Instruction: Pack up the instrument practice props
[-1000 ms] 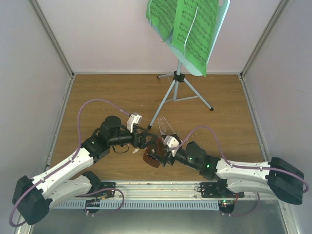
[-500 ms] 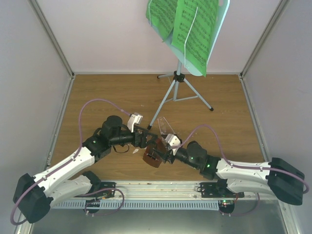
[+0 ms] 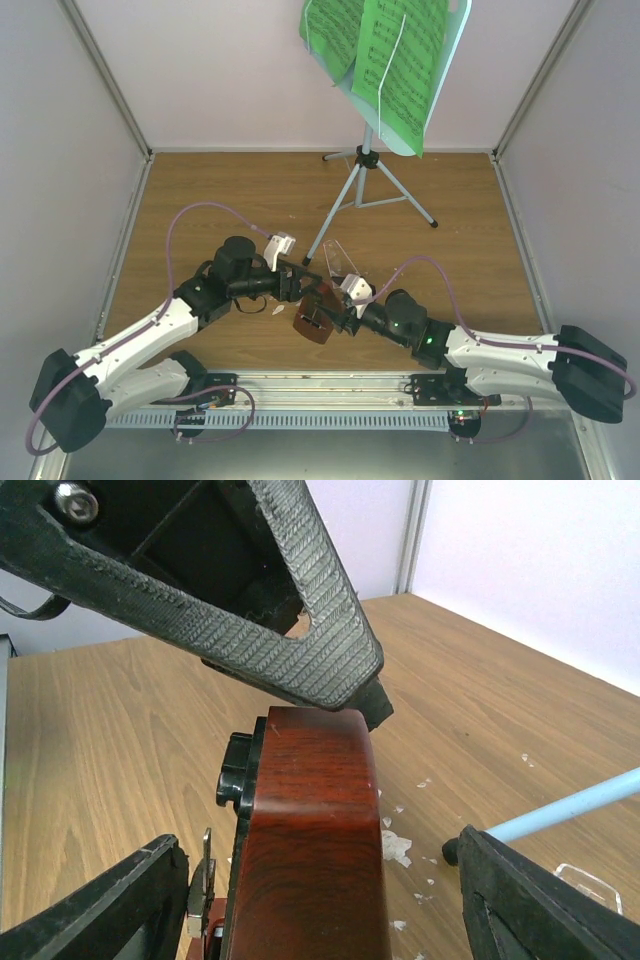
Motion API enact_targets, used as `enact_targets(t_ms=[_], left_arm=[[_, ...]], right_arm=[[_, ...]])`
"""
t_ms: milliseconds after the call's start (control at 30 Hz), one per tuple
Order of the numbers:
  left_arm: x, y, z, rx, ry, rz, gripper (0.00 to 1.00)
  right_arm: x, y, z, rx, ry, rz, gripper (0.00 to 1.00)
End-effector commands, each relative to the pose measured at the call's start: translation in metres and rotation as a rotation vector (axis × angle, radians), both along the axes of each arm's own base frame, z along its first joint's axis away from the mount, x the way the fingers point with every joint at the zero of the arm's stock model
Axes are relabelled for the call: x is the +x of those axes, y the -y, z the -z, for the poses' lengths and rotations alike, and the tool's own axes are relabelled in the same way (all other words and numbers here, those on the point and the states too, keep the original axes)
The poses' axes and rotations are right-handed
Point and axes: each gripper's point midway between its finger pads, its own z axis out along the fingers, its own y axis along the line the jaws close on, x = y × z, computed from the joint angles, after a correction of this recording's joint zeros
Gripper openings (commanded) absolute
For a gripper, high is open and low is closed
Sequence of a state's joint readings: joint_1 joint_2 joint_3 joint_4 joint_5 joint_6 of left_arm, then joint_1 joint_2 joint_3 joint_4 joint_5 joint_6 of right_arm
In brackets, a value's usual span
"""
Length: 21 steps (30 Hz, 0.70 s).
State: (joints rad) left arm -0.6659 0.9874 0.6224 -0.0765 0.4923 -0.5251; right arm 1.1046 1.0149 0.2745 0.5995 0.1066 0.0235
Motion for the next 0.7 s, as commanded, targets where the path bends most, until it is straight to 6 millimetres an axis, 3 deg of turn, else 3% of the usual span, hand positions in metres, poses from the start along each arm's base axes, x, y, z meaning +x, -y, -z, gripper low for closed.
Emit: enact_targets(t_ms=[0, 433, 667], left_arm=[[0.003, 0.001, 0.001, 0.005, 0.025, 0.004, 0.70], [0.003, 0.004, 0.013, 0.026, 0.011, 0.022, 0.59], [0.002, 0.002, 0.011, 0.025, 0.019, 0.021, 0.57]], right_arm=[[0.007, 0.006, -0.005, 0.028, 0.015, 0.041, 0.74], [0.012, 0.003, -0.011, 0.040, 0.031, 0.044, 0.69], [0.013, 0.001, -0.010, 0.044, 0.022, 0.040, 0.67]])
